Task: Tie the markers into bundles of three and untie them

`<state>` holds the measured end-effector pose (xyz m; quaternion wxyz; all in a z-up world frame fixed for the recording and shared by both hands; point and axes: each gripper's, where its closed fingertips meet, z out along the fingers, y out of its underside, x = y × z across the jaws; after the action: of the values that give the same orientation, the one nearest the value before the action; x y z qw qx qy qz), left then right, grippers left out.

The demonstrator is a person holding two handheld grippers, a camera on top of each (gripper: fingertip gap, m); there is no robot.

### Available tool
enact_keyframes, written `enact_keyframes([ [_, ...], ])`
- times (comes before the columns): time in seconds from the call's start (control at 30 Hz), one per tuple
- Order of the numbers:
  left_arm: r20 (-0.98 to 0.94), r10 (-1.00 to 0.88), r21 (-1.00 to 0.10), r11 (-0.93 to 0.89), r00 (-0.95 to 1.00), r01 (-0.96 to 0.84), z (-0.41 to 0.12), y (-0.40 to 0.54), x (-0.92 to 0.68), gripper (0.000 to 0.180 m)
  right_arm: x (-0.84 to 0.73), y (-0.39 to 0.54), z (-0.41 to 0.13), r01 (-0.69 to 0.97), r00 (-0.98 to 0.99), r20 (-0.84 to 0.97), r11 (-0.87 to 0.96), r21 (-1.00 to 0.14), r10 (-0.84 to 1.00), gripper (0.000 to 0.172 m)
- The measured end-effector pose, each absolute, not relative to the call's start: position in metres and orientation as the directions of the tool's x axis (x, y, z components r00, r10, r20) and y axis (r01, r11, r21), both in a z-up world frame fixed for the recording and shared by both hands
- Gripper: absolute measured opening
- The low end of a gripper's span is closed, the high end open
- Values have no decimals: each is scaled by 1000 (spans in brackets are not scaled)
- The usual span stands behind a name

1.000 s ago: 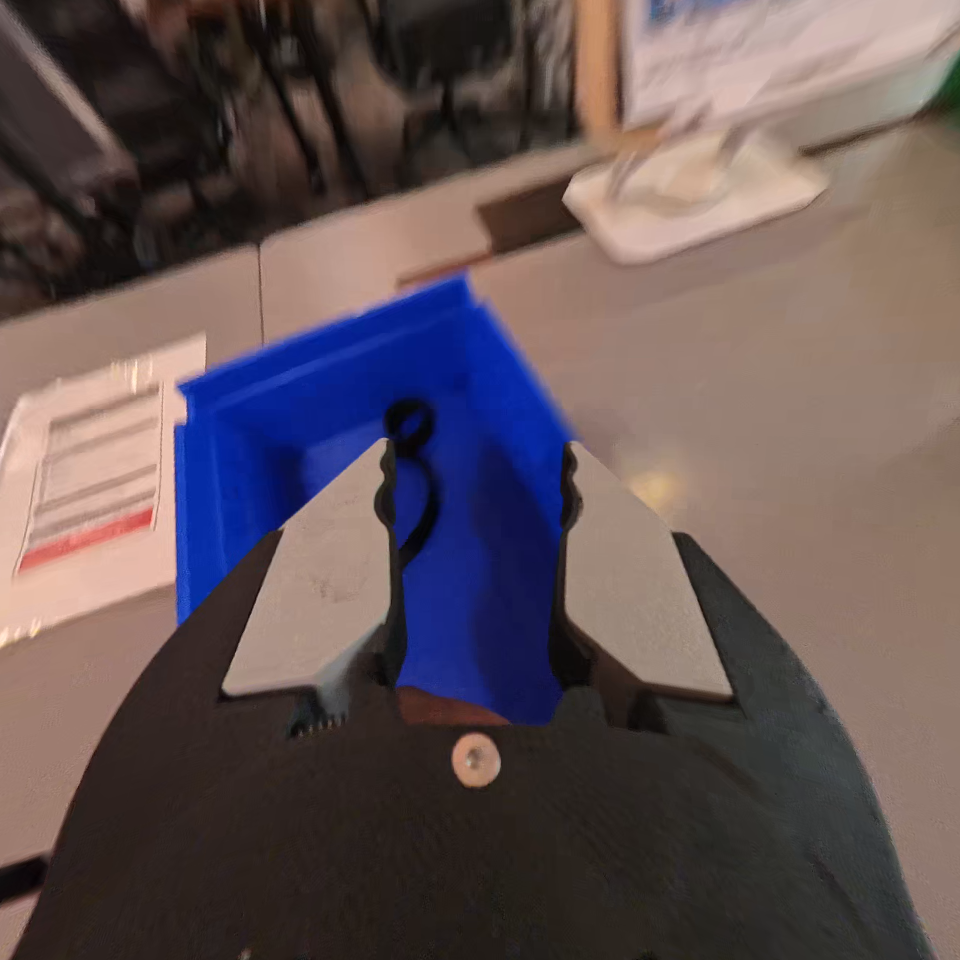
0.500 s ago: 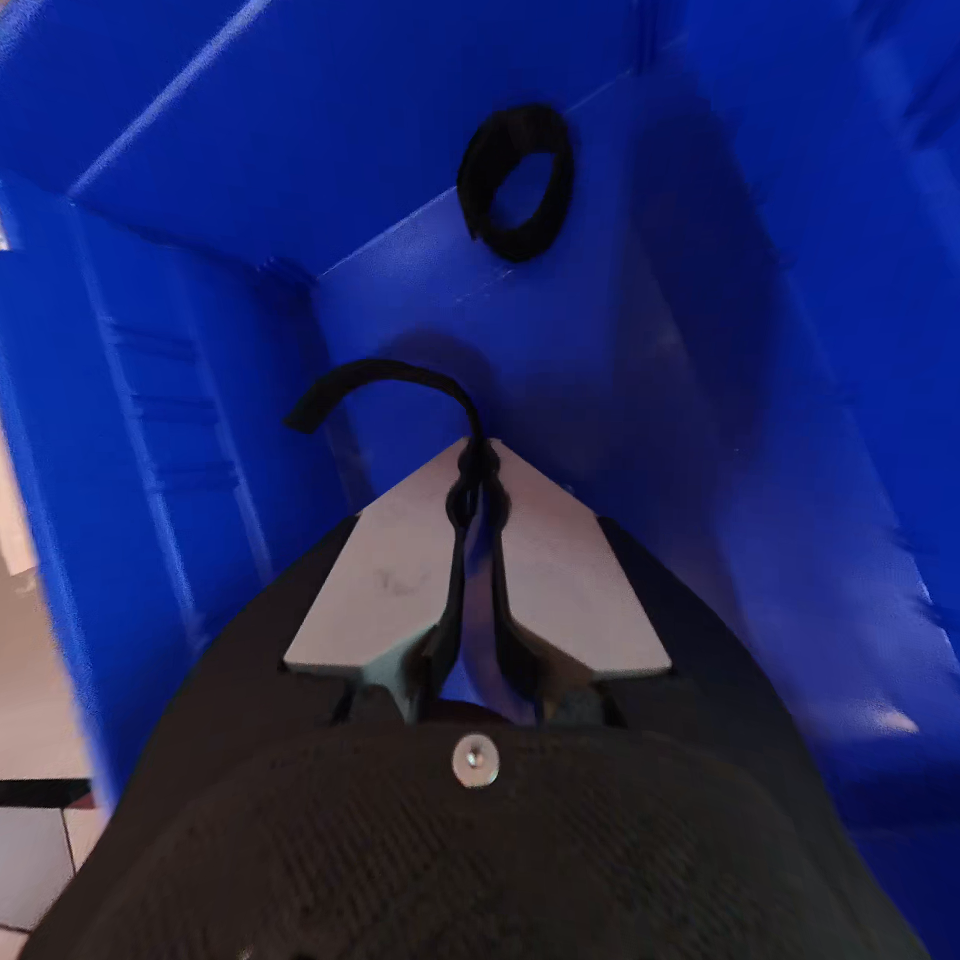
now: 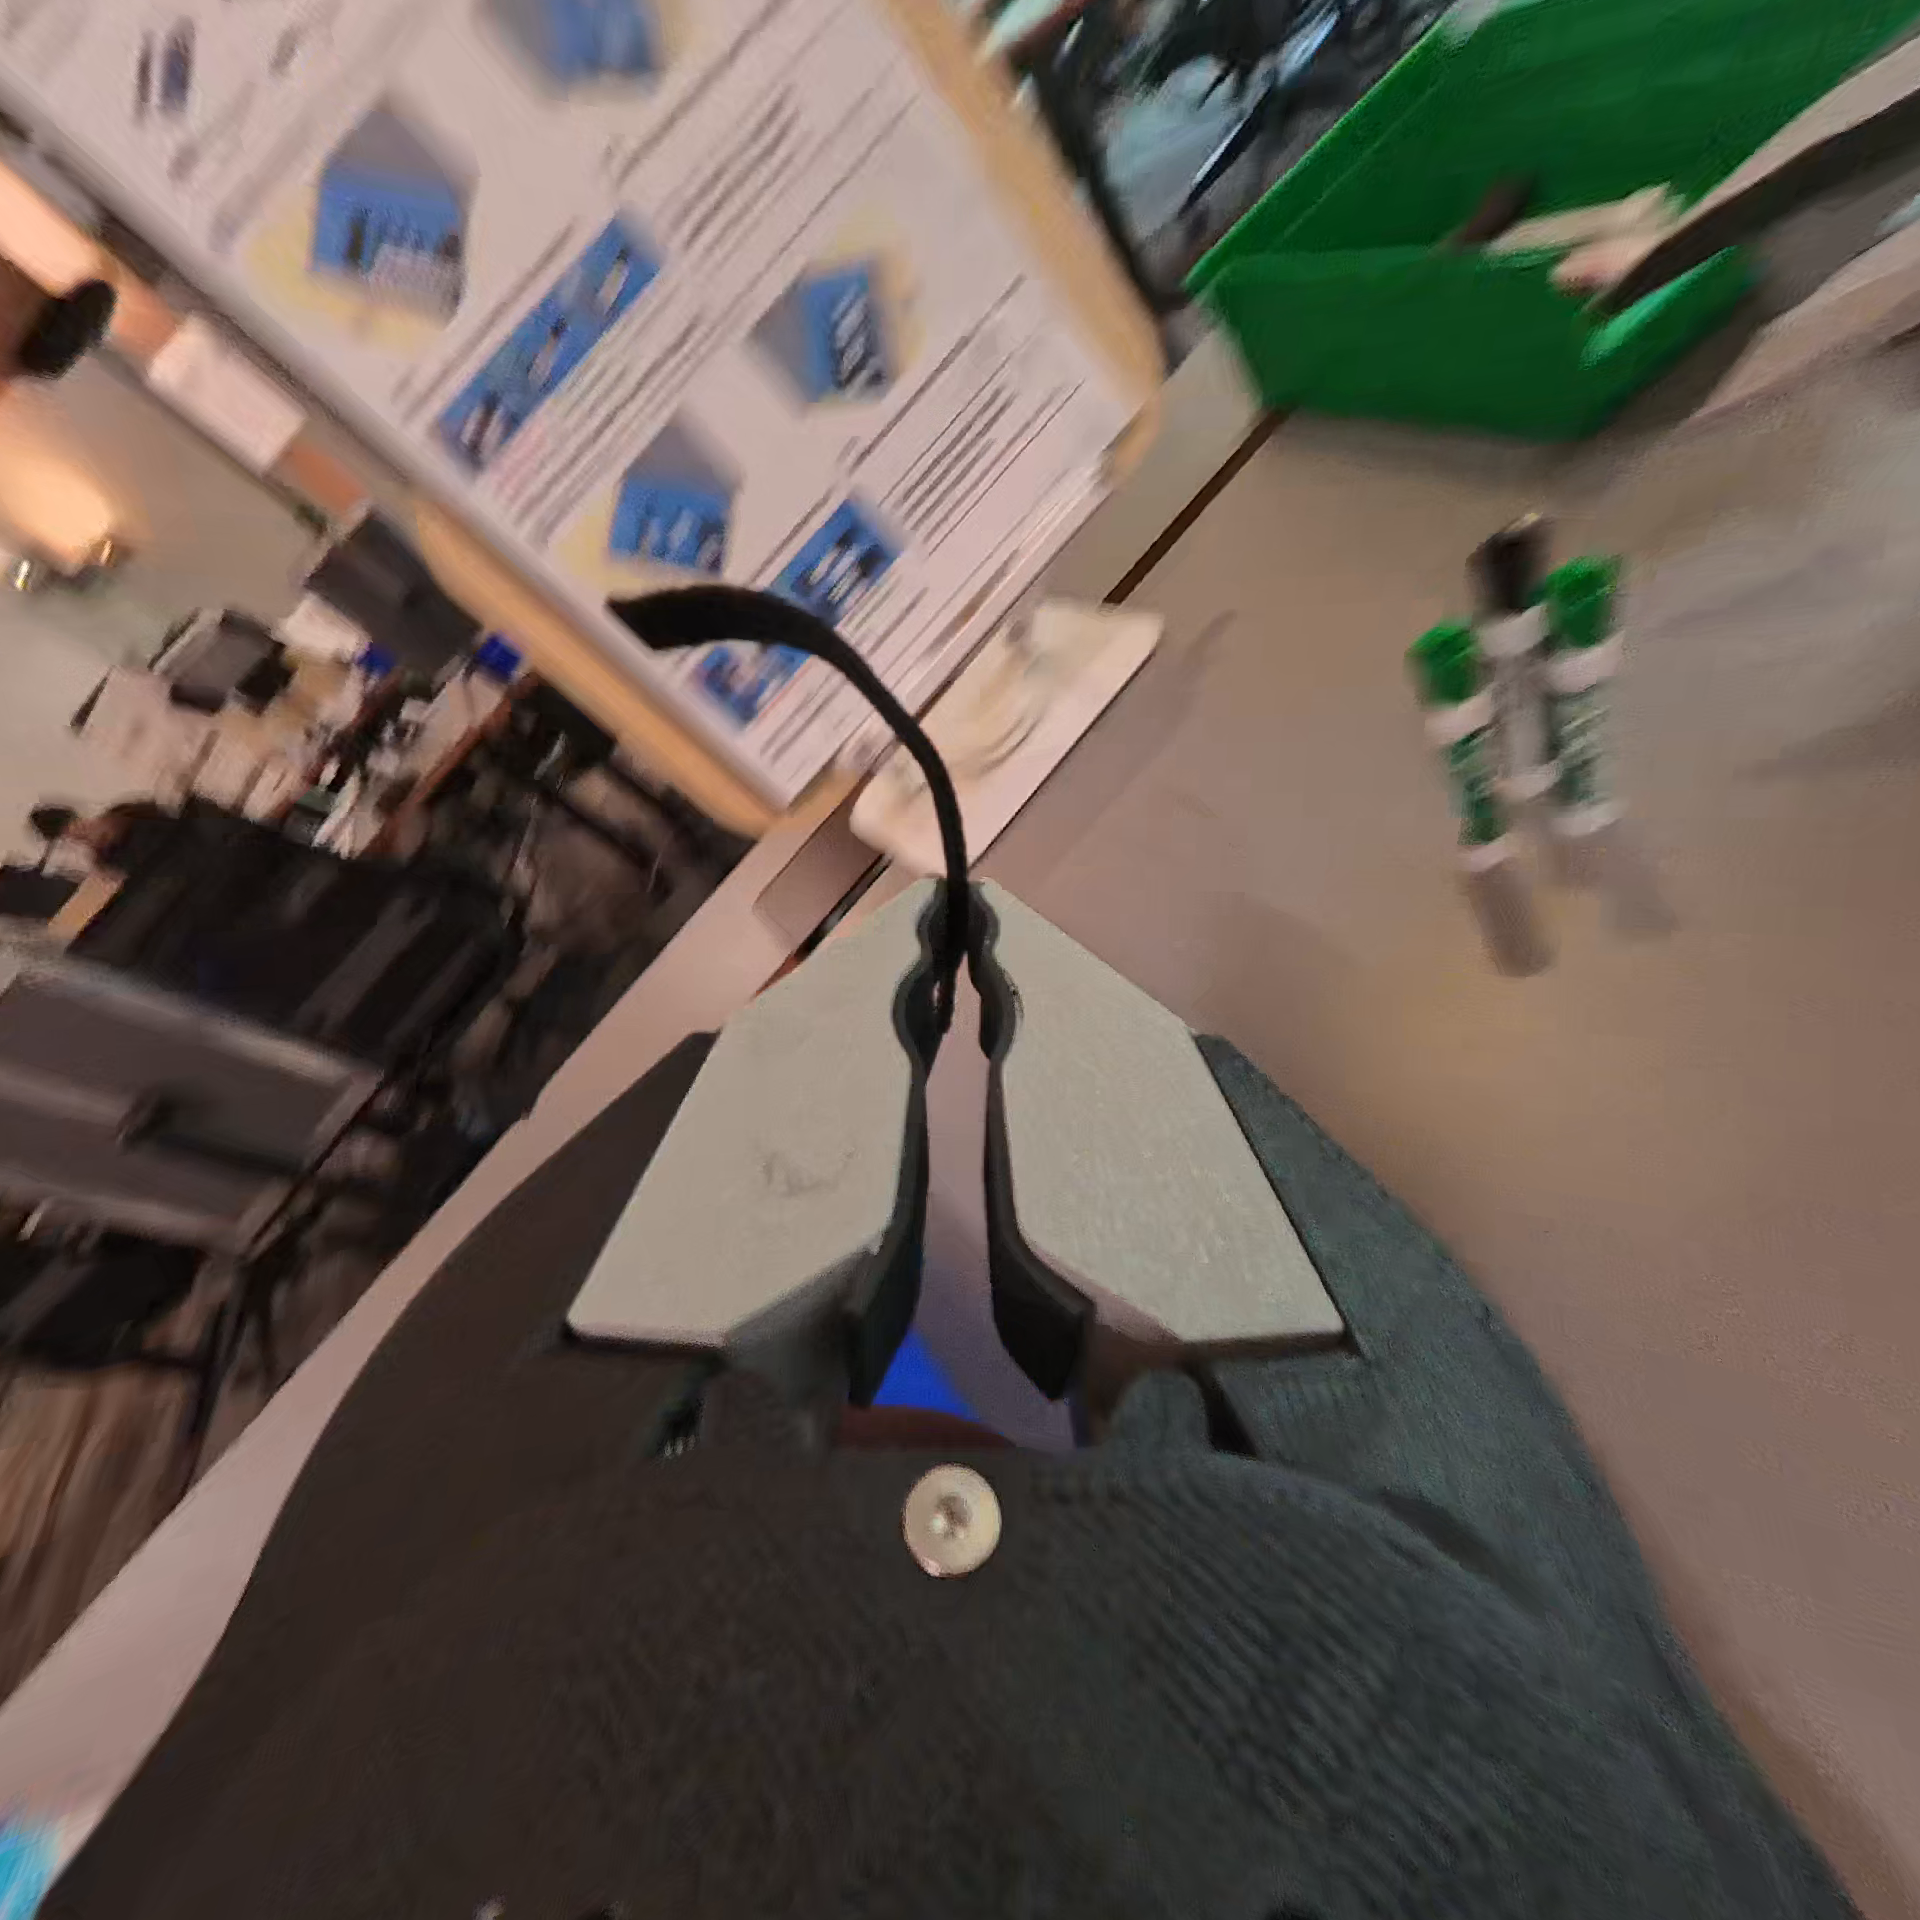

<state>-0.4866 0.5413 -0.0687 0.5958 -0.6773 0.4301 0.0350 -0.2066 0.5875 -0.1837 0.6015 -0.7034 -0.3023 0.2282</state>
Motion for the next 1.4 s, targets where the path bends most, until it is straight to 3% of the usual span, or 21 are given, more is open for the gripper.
enact_keyframes([
  [0.13,-544,-645,-807,227,536,-546,-72,504,-391,0,-195,588,-177,123,724,46,-62,-990,688,76],
  [0.27,-617,-482,-785,327,622,-526,-83,525,-352,0,-190,590,-178,133,730,64,-51,-990,680,76],
  [0.47,-521,-321,-823,436,791,-364,-112,563,-335,0,-194,587,-178,168,726,106,-25,-985,680,75],
  [0.6,-561,-322,-794,472,763,-384,-115,560,-333,0,-203,583,-176,174,708,119,-8,-985,697,73],
  [0.87,-503,-385,-848,394,773,-355,-134,569,-348,0,-216,574,-173,208,689,178,43,-977,703,71],
  [1.4,-514,-386,-848,365,766,-385,-141,573,-350,0,-224,574,-189,239,664,166,3,-971,729,69],
])
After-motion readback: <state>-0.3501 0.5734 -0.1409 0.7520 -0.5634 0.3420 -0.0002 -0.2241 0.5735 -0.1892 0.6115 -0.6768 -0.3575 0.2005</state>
